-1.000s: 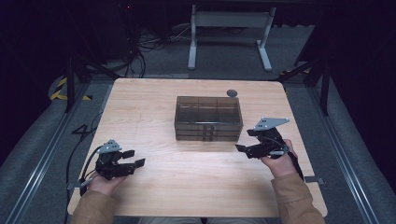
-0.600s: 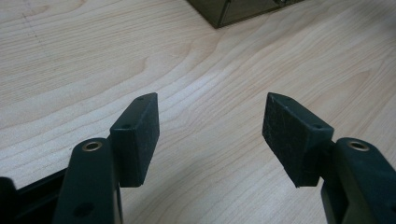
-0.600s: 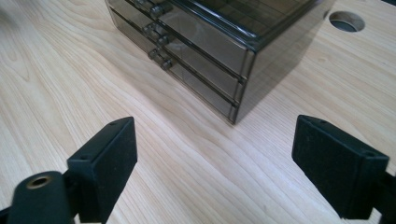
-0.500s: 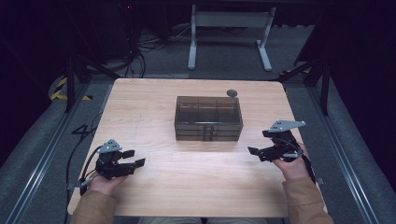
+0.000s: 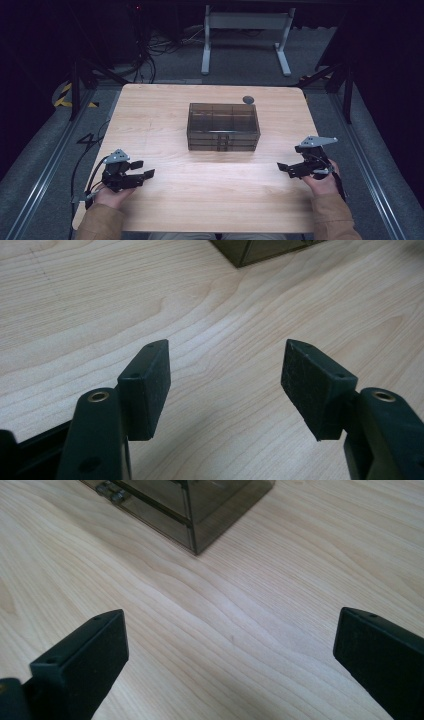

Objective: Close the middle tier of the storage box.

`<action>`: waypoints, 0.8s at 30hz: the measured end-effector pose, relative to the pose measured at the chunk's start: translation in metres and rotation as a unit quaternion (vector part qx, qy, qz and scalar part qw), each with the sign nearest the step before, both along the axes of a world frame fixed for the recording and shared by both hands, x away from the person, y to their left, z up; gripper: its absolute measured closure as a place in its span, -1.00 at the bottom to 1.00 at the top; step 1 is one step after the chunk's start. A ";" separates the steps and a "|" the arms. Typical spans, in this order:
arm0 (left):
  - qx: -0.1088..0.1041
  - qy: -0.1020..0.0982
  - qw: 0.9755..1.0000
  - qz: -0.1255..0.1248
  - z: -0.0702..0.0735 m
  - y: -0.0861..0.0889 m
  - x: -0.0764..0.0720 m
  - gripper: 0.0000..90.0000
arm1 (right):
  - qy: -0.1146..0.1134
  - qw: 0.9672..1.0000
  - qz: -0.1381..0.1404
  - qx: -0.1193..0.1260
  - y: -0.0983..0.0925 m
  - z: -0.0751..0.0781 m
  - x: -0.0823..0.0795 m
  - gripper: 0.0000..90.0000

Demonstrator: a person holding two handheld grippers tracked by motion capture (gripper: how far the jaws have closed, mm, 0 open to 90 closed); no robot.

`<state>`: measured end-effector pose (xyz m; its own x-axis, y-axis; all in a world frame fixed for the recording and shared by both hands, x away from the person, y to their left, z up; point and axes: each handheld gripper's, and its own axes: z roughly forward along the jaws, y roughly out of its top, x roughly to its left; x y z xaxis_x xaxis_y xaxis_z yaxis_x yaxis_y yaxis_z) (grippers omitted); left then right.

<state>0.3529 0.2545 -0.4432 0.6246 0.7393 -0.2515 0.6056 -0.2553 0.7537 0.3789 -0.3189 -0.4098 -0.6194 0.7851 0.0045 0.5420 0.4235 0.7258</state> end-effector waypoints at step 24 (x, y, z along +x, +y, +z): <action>0.008 0.004 1.000 0.010 -0.006 0.005 0.006 -0.19 | 0.009 0.999 -0.005 -0.049 0.002 -0.041 0.001 -1.00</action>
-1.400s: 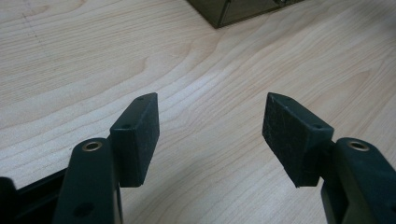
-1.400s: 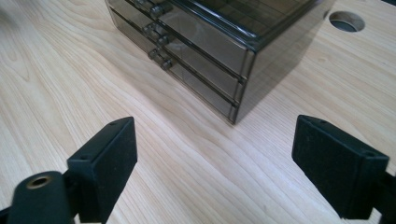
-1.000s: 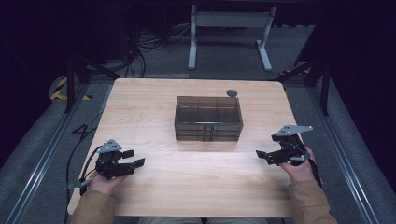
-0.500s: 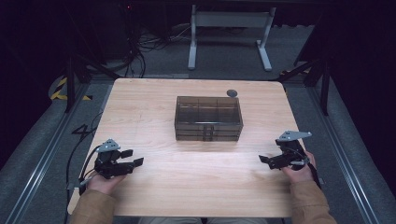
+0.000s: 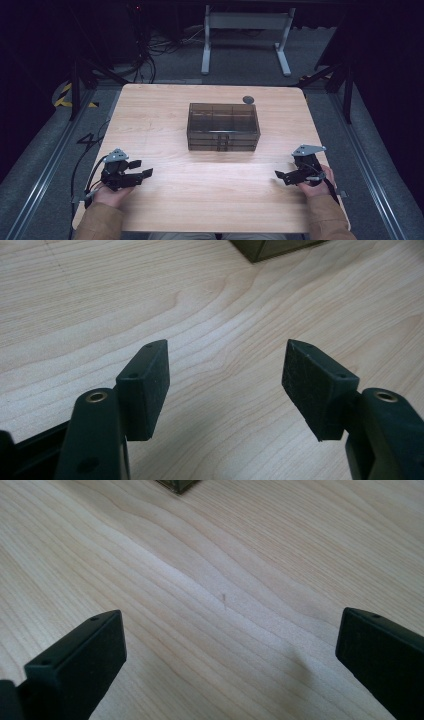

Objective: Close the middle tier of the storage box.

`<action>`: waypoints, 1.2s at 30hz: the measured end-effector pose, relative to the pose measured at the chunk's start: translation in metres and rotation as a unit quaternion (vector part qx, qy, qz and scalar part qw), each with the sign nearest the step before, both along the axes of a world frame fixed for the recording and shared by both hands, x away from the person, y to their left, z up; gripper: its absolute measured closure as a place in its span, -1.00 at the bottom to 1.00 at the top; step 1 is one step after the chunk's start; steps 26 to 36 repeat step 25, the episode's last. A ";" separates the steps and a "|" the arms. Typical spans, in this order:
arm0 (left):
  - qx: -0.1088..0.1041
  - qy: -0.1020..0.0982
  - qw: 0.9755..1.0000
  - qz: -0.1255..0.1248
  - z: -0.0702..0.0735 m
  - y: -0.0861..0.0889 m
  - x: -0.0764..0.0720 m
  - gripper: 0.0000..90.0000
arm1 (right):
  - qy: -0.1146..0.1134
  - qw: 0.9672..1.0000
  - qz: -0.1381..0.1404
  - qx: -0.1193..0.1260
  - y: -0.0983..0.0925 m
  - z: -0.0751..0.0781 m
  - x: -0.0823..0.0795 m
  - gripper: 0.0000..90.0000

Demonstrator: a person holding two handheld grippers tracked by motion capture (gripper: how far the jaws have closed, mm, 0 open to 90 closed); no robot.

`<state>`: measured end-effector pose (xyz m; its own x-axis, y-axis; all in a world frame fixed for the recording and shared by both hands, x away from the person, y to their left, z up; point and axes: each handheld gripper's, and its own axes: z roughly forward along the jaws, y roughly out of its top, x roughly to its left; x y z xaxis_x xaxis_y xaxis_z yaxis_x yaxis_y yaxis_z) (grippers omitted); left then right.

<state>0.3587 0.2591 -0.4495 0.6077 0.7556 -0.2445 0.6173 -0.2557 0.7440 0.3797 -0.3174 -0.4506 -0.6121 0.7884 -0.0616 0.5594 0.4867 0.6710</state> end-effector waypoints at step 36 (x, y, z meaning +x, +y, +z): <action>0.005 -0.005 1.000 0.008 -0.004 -0.001 0.001 -0.22 | 0.022 1.000 0.016 -0.016 0.013 -0.008 0.003 -0.98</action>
